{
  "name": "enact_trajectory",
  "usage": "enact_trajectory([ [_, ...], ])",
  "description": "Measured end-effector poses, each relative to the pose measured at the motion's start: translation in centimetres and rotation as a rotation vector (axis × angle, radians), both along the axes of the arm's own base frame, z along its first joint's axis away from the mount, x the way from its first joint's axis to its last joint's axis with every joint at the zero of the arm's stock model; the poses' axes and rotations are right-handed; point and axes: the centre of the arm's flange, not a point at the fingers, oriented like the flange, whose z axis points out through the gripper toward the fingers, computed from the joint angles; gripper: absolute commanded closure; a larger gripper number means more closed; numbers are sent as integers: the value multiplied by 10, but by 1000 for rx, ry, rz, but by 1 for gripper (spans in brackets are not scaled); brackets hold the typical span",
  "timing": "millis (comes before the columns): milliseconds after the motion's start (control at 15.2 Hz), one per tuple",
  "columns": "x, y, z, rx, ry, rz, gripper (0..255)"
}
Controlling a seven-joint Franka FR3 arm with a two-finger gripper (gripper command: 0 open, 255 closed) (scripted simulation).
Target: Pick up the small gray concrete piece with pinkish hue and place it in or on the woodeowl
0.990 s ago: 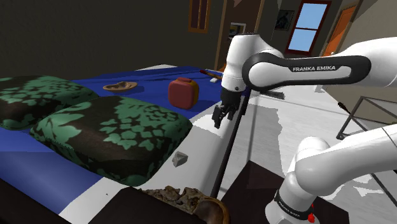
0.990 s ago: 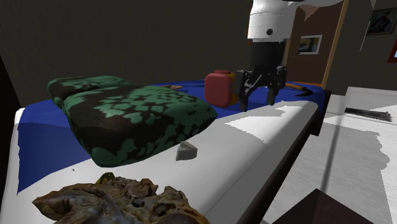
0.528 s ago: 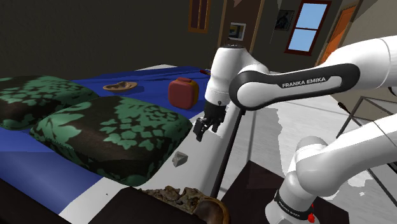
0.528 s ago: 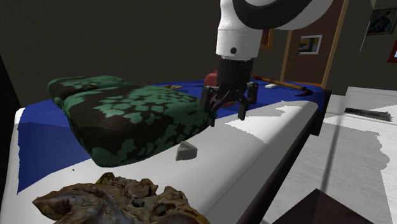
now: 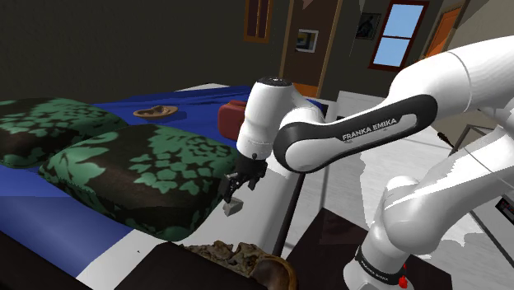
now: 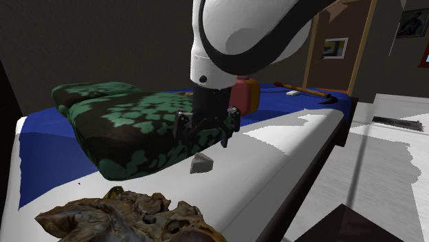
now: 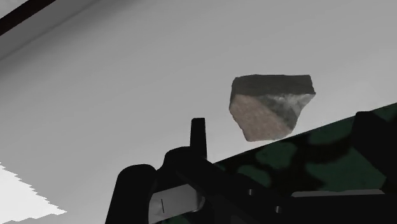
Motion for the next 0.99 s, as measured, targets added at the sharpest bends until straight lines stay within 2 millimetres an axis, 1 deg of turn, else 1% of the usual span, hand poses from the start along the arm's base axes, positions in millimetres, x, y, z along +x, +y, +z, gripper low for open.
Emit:
enact_trajectory([
  [66, 3, 6, -5, 3, -4, 0, 0],
  [198, 5, 10, -15, 6, -6, -1, 0],
  [528, 12, 11, -39, 7, -8, -1, 0],
  [660, 13, 11, -43, 7, -8, -2, 0],
  [924, 13, 11, -44, 7, -8, -2, 0],
  [990, 13, 11, -44, 7, -8, -2, 255],
])
